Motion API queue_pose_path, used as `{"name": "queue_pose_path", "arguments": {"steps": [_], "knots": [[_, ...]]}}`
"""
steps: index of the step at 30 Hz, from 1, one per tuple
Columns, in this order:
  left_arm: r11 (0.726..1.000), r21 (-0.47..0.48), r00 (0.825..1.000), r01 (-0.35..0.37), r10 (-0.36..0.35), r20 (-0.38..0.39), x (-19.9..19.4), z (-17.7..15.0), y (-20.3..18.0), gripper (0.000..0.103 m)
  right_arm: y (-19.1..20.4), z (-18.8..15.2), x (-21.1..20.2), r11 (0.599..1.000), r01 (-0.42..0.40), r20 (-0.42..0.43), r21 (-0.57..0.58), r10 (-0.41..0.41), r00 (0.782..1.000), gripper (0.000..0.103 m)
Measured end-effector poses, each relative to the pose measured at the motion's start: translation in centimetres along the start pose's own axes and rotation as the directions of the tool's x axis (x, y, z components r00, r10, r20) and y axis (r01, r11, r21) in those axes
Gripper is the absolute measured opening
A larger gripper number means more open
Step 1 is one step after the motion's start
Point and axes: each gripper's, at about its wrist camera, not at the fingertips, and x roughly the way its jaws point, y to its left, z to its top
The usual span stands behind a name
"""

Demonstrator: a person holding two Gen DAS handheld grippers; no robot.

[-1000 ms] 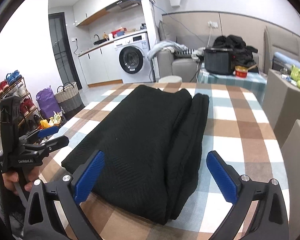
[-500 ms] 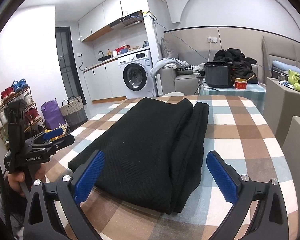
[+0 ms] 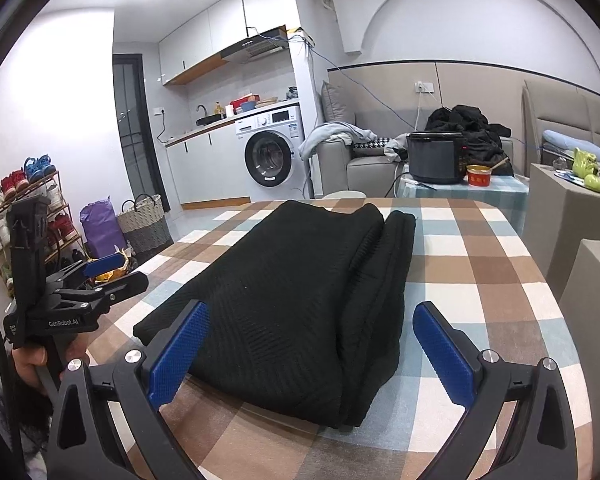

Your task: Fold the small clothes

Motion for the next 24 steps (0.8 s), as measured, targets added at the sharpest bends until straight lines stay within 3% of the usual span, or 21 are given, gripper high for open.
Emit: {"name": "queue_pose_path", "arguments": {"steps": [24], "knots": [[0.999, -0.031, 1.000, 0.014, -0.015, -0.008, 0.45, -0.17, 0.70, 0.102, 0.32, -0.02, 0.11, 1.000, 0.007, -0.008, -0.019, -0.007, 1.000, 0.103]]}}
